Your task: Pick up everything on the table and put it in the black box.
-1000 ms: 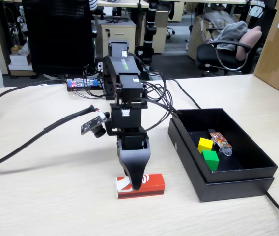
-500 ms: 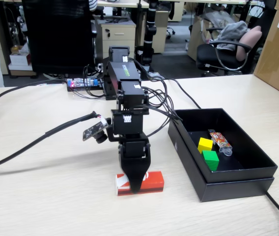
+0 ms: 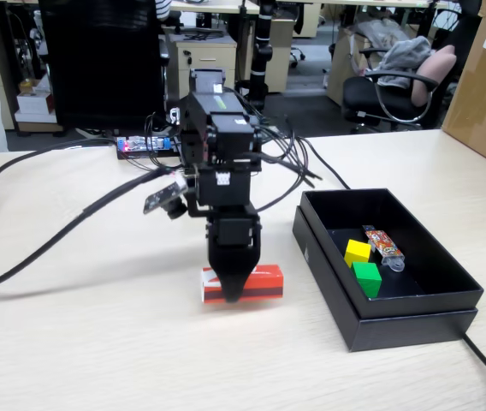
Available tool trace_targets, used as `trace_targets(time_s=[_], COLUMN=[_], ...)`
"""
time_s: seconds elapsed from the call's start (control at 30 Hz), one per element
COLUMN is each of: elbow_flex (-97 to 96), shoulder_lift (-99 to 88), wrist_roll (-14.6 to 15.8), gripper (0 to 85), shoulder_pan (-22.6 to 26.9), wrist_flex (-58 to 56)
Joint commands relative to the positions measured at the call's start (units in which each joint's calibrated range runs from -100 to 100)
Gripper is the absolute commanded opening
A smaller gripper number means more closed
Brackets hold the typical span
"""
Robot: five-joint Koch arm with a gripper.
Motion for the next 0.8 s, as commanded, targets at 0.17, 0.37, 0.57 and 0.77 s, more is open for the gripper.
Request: trace_targets(time_s=[0.17,0.37,0.57,0.77], elbow_flex=[0.9,-2.1,-3.7,-3.1], shoulder_lift=[-20.9,-30.5,-34.0,-30.7], wrist_roll=[1.0,2.1,3.7,4.6], gripper=[9.3,9.3,9.3,9.4], shoulder_pan=[2.2,6.3,11.6,17.5], wrist_flex=[-4.7,-5.0,-5.0,-3.7])
